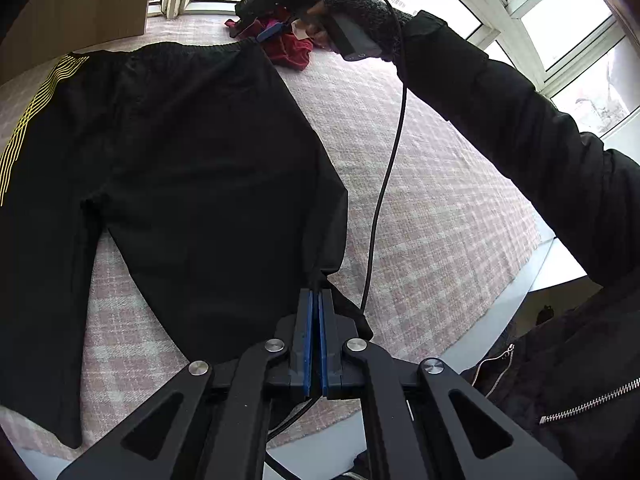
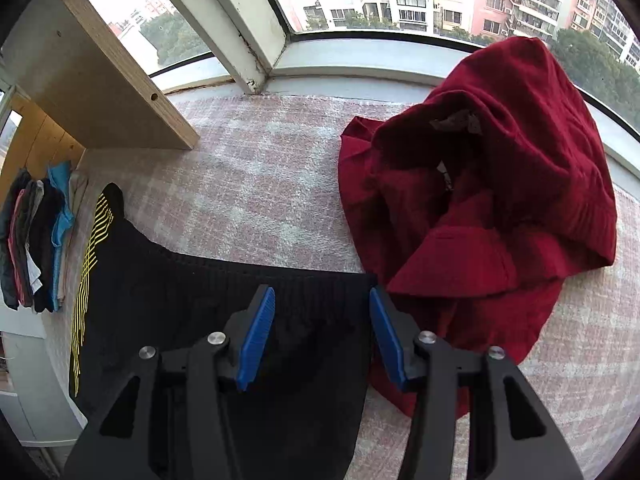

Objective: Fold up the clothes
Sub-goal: 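Lift the hem with the left gripper while the right gripper grasps the waistband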

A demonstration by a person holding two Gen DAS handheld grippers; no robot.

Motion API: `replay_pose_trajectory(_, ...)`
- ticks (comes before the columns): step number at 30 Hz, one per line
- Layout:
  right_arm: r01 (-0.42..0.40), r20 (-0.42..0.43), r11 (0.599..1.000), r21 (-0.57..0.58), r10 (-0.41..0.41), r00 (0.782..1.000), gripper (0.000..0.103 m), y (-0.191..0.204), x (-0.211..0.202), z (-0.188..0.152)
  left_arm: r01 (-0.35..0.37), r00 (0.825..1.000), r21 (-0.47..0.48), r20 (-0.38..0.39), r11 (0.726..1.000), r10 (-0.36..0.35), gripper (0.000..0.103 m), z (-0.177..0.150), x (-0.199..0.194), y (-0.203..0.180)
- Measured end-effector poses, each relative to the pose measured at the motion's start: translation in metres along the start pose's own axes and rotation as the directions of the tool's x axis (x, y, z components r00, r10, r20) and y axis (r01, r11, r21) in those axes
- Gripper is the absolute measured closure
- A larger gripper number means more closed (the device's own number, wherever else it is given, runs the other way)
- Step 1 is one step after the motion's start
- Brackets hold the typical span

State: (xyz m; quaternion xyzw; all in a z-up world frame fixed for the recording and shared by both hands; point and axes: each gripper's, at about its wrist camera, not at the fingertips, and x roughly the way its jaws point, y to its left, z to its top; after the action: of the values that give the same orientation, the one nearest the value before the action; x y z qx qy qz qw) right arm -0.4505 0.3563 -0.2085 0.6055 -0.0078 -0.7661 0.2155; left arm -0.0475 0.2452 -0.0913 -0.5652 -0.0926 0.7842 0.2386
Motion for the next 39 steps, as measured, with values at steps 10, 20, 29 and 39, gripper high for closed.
replay_pose_trajectory(10,0.072,-0.028,0.997,-0.004,-0.072,0.997,0.058,-0.008,0.002,0.0,0.037,0.999,0.039,0.01,0.999,-0.038,0.101,-0.001,-0.001,0.001)
replay_pose_trajectory(20,0.02,-0.012,1.0,0.017,-0.02,1.0,0.095,-0.002,-0.003,0.0,0.045,0.998,0.022,0.037,0.999,-0.046,0.101,-0.009,-0.005,0.018)
replay_pose_trajectory(29,-0.155,0.059,0.973,0.169,0.147,0.987,0.095,0.019,-0.064,0.008,0.082,0.989,-0.017,0.127,0.996,-0.079,0.101,-0.035,-0.053,0.055)
replay_pose_trajectory(39,-0.155,0.086,0.986,0.058,0.149,0.985,0.095,0.174,-0.045,0.048,-0.002,0.966,-0.19,0.255,0.982,0.051,0.101,-0.092,-0.144,0.176)
